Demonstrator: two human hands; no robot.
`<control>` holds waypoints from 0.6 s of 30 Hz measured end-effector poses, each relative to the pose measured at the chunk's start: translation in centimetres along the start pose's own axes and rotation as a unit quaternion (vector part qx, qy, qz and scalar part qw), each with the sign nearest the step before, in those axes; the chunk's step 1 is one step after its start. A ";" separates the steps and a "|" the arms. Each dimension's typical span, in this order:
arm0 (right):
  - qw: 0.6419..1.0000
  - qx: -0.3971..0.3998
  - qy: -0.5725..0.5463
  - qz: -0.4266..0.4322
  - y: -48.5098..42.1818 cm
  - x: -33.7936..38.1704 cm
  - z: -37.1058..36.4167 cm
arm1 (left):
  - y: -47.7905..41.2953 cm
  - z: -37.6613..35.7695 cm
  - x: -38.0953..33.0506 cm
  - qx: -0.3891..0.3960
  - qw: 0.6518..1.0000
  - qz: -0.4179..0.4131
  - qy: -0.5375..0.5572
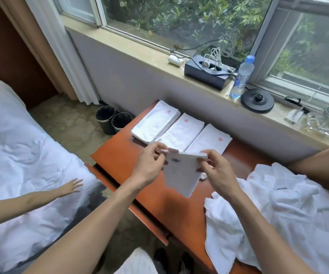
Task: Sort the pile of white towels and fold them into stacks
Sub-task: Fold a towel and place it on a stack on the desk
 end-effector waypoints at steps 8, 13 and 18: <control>0.999 -0.018 0.026 -0.014 -5.7 -1.4 -2.9 | -5.3 4.8 1.9 0.010 0.999 -0.018 0.030; 0.994 -0.081 0.060 -0.041 -9.3 -0.7 -4.5 | -10.3 8.3 3.3 0.062 0.997 -0.019 0.043; 0.991 -0.107 0.055 -0.061 -12.8 0.6 -7.0 | -14.3 12.1 4.0 0.098 0.994 -0.003 0.055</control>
Point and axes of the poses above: each hand's wrist, its own y-axis away from the middle knuckle, its own z-axis out of the back of the hand, x = y × z, the point moved 6 cm from there along -y, towards the middle knuckle, and after that the axes turned 15 degrees about x, right-handed, at the moved point
